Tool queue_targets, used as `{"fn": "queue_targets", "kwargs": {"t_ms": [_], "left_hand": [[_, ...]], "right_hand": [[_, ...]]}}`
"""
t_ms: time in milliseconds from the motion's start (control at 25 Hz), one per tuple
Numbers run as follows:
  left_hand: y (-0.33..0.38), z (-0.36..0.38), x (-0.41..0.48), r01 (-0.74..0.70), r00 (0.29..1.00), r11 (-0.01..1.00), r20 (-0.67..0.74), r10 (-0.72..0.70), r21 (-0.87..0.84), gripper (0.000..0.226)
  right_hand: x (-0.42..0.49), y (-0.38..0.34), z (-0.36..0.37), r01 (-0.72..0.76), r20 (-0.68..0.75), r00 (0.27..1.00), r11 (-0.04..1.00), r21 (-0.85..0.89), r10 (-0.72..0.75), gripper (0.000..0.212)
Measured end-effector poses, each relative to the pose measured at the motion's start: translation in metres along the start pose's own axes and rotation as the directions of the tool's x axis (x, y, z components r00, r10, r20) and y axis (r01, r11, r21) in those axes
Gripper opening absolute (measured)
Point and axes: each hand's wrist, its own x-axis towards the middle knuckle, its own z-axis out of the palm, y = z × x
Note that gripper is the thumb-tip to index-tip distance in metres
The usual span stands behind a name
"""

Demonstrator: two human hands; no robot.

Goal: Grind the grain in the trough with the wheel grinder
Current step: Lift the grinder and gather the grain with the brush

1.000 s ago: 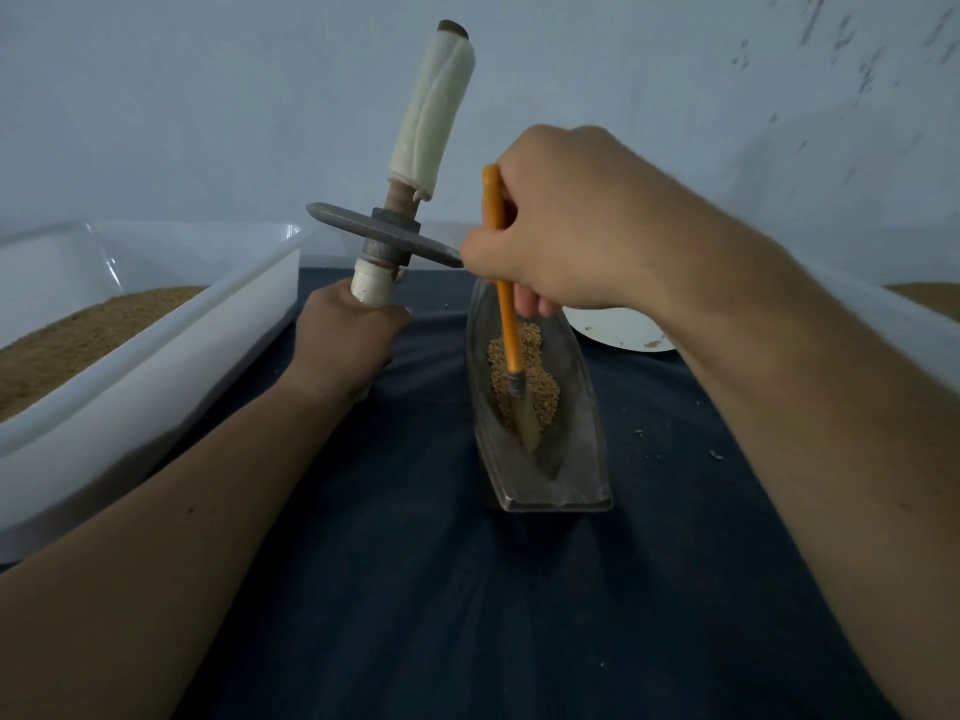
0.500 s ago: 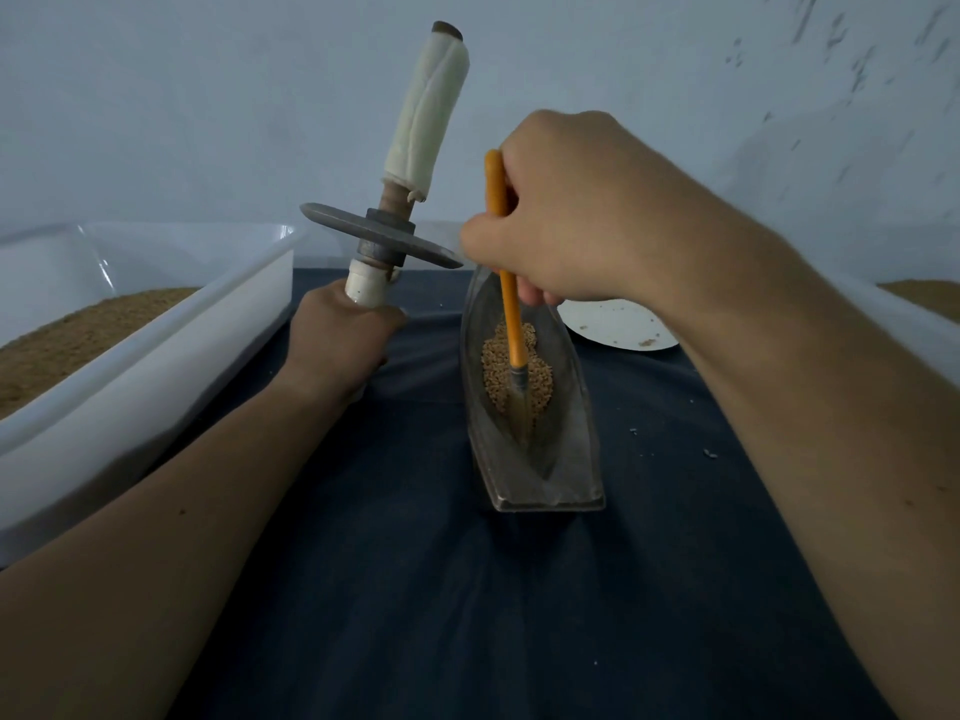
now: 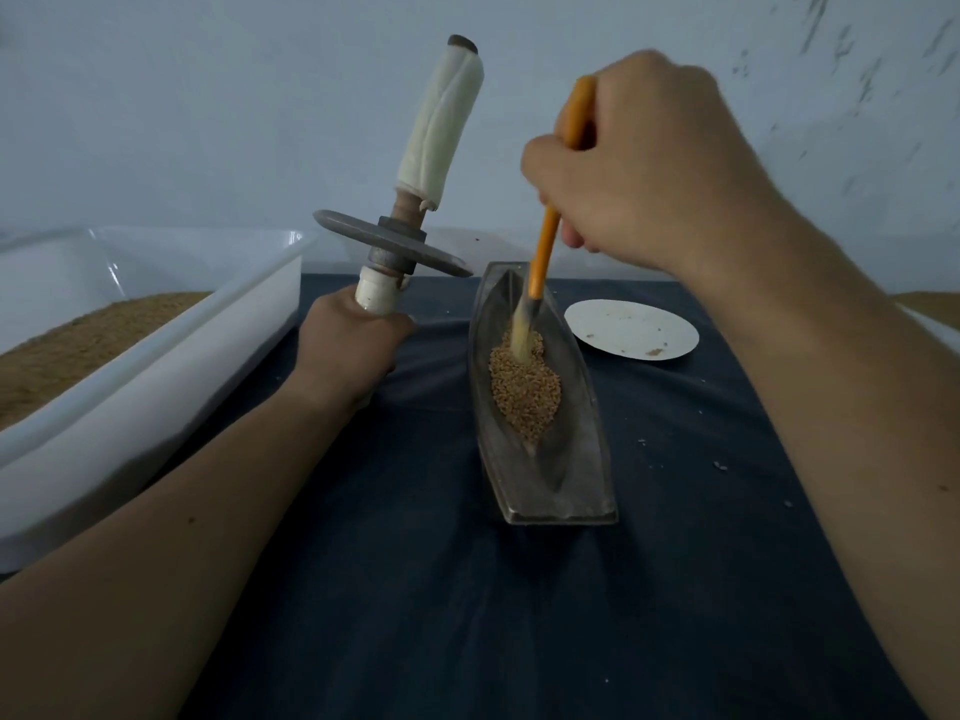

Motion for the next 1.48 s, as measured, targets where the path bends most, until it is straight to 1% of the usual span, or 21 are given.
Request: {"fn": "queue_targets", "kwargs": {"t_ms": [80,160,400,480,600,680,760,840,920,1040,1120,1200,1280,1360,1480], "left_hand": [[0.000,0.000,0.000,-0.005,1.000,1.000,0.002,0.005,-0.001,0.018],[0.000,0.000,0.001,-0.003,1.000,1.000,0.001,0.003,-0.007,0.017],[-0.001,0.001,0.001,-0.001,1.000,1.000,0.000,0.001,0.020,0.017],[-0.001,0.001,0.001,-0.003,1.000,1.000,0.002,0.003,0.026,0.017],[0.000,0.001,0.000,-0.003,1.000,1.000,0.003,0.003,0.010,0.017],[0.001,0.000,-0.001,-0.004,1.000,1.000,0.012,0.004,0.007,0.017],[0.002,0.000,-0.002,-0.009,1.000,1.000,0.010,0.009,0.011,0.016],[0.002,0.000,-0.003,-0.010,1.000,1.000,0.012,0.010,0.019,0.017],[0.003,0.001,-0.003,-0.008,1.000,1.000,0.013,0.007,0.020,0.017],[0.004,0.001,-0.003,-0.003,1.000,1.000,0.007,0.003,0.022,0.017],[0.004,0.001,-0.003,-0.002,1.000,1.000,0.005,0.002,0.025,0.017],[0.003,0.001,-0.003,-0.006,1.000,0.999,0.006,0.005,0.035,0.018],[0.003,0.000,-0.003,-0.008,1.000,0.999,0.007,0.008,0.038,0.018],[0.003,0.000,-0.003,-0.012,1.000,0.999,0.010,0.012,0.032,0.017],[0.004,0.000,-0.004,-0.018,1.000,0.999,0.017,0.017,0.035,0.017]], "right_hand": [[0.005,0.012,0.003,-0.009,-0.036,0.999,0.999,0.033,0.010,0.029],[0.006,0.023,0.013,-0.021,-0.017,1.000,0.999,0.033,0.022,0.030],[-0.004,0.044,0.050,-0.026,0.117,0.993,0.999,-0.028,0.029,0.035],[-0.002,0.046,0.053,-0.039,0.092,0.995,0.999,-0.031,0.041,0.035],[0.001,0.044,0.051,-0.030,-0.071,0.997,0.999,-0.025,0.028,0.039],[-0.002,0.043,0.053,-0.011,-0.121,0.993,1.000,-0.022,0.008,0.041],[-0.005,0.045,0.057,0.002,-0.079,0.997,0.999,-0.045,-0.006,0.039],[-0.005,0.047,0.059,-0.013,-0.026,1.000,0.998,-0.054,0.012,0.036],[-0.002,0.048,0.059,-0.026,-0.044,0.999,1.000,-0.012,0.025,0.037],[-0.003,0.046,0.057,0.021,-0.112,0.993,1.000,-0.004,-0.022,0.038],[-0.006,0.046,0.060,0.024,-0.065,0.998,0.999,-0.037,-0.026,0.035],[-0.006,0.046,0.062,-0.005,-0.012,1.000,0.999,-0.037,0.005,0.032],[-0.005,0.046,0.060,-0.018,-0.037,0.999,1.000,-0.014,0.017,0.033],[-0.005,0.046,0.059,0.006,-0.079,0.997,1.000,0.002,-0.006,0.035],[-0.007,0.045,0.061,0.008,-0.015,1.000,1.000,-0.015,-0.008,0.034]]}}
